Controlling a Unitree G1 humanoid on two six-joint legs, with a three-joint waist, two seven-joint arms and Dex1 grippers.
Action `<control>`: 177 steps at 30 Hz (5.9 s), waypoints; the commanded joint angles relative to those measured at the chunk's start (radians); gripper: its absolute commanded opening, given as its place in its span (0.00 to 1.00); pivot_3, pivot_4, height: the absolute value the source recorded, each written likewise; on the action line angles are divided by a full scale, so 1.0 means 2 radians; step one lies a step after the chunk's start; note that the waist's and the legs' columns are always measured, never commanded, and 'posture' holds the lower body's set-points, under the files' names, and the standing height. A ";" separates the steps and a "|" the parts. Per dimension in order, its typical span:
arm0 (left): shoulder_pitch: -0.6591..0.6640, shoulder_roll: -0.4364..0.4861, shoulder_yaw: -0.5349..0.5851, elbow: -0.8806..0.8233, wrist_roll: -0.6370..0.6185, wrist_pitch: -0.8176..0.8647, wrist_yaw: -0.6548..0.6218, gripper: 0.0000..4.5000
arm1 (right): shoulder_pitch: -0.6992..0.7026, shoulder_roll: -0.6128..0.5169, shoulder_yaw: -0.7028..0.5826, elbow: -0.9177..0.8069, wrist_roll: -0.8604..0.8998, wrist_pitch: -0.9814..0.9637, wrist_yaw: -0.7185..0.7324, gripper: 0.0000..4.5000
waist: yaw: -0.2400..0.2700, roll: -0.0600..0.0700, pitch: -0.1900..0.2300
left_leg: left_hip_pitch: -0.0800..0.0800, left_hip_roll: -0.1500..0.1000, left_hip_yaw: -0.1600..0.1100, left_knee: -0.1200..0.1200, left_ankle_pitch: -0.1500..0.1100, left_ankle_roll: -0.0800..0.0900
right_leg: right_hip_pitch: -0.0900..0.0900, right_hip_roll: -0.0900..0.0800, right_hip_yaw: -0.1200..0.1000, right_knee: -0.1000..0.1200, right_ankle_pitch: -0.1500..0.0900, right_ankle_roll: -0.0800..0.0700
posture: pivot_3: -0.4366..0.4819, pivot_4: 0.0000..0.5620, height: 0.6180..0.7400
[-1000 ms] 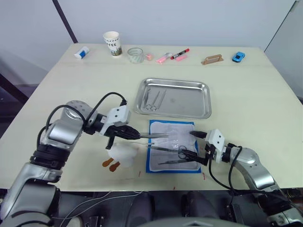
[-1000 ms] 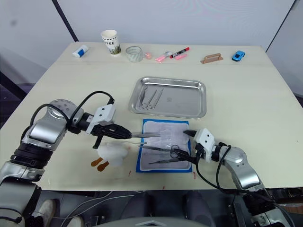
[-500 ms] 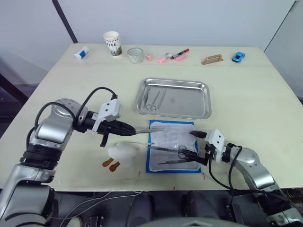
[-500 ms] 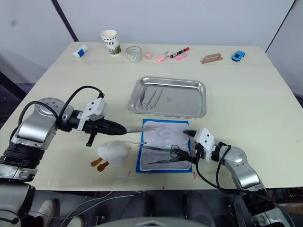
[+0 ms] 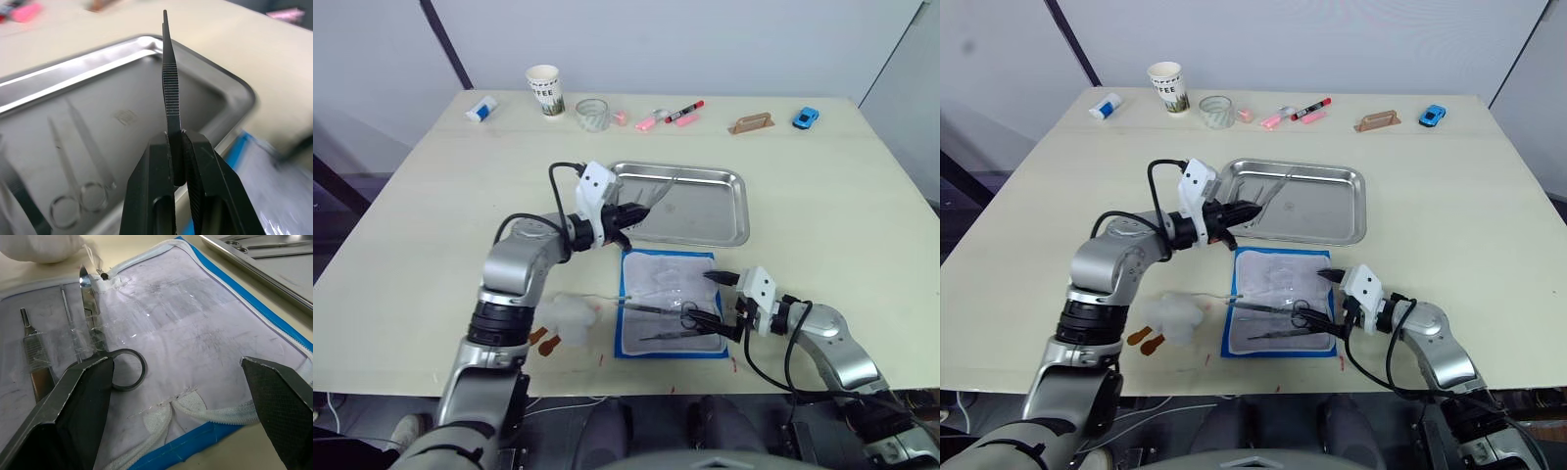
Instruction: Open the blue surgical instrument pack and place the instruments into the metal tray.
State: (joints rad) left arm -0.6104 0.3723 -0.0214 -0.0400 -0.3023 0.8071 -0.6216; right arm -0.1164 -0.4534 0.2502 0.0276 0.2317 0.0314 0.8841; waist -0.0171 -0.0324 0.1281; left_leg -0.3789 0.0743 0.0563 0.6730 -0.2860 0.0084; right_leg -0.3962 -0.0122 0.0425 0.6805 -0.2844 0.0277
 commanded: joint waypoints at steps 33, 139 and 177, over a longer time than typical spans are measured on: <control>-0.070 -0.165 0.001 0.140 0.092 0.025 0.253 0.42 | 0.015 -0.004 0.027 0.053 -0.044 0.015 -0.008 1.00 | 0.000 0.000 0.000 | 0.000 0.000 0.000 0.000 0.000 0.000 | 0.000 0.000 0.000 0.000 0.000 0.000 | 0.48 0.27 0.82; 0.094 0.185 -0.052 0.104 -0.085 -0.378 -0.496 0.55 | 0.087 -0.098 -0.148 -0.210 0.144 0.096 0.078 1.00 | 0.006 0.004 0.007 | -0.009 0.000 0.000 0.000 0.001 -0.002 | -0.008 -0.001 -0.002 -0.001 0.000 0.000 | 0.48 0.27 0.82; 0.015 0.116 -0.160 0.265 0.086 -0.533 -0.478 0.99 | 0.129 -0.134 -0.205 -0.295 0.209 0.114 0.085 1.00 | 0.008 0.004 0.007 | -0.009 -0.001 -0.001 0.006 0.001 -0.002 | -0.007 0.000 -0.001 0.004 0.000 0.001 | 0.48 0.27 0.82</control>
State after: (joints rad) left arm -0.5873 0.6062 -0.3169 0.4728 -0.1683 -0.2536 -1.5629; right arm 0.1527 -0.7239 -0.1623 -0.5340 0.6550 0.2775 1.0590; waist -0.0009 -0.0244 0.1427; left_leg -0.3965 0.0732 0.0538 0.6850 -0.2837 0.0045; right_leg -0.4093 -0.0121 0.0397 0.6883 -0.2835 0.0292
